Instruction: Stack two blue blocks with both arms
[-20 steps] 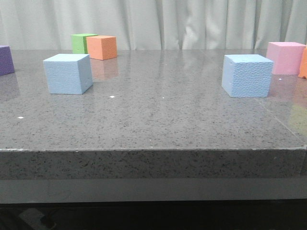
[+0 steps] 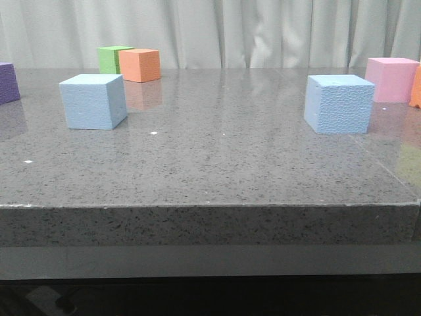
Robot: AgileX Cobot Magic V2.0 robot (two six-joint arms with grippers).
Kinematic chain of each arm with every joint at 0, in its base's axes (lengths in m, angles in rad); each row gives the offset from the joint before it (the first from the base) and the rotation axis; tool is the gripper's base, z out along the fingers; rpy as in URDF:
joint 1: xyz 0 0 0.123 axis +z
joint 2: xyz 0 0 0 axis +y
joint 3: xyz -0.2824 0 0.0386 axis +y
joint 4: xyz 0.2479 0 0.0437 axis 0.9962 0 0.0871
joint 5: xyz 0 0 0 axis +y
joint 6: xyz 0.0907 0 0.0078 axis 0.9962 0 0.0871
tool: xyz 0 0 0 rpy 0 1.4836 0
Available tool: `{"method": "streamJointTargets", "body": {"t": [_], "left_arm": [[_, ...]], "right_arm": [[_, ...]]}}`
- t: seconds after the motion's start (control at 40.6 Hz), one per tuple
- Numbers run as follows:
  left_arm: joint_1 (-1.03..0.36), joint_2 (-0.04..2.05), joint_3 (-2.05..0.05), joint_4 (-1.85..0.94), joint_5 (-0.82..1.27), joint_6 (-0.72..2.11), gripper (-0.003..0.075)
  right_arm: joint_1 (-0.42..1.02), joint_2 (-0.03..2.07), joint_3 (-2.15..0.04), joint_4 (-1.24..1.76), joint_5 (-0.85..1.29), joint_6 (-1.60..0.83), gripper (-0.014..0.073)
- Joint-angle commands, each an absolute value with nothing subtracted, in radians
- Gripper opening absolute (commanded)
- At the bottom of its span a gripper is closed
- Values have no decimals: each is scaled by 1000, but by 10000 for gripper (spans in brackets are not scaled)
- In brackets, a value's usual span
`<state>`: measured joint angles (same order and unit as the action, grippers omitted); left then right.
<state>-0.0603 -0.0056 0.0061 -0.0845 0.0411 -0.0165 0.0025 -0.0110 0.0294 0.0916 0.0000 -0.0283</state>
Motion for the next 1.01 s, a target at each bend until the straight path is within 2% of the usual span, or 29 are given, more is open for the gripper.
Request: {"method": "streamJointTargets", "body": {"t": [0.0,0.369,0.542,0.714,0.985], "left_arm": [[-66,-22,9,-91,-41,-23,-20],[-66,-22,2,-97,-71,-23,-20],[-66,-22,-88,-97,-58,-23,-20],[-66,19,-290,-97,117,-23,-20],[-66,231,-629,-97,421,-23,-20]], "right_arm": [[3,-28,22,91,-87,-35,-118],[2,-28,19,91,-135,-35,-118],[2,-28,-105,91,41,-35,-118],[2,1,-307,91,246,-36,-118],[2,211,-560,91,435,-36,-118]]}}
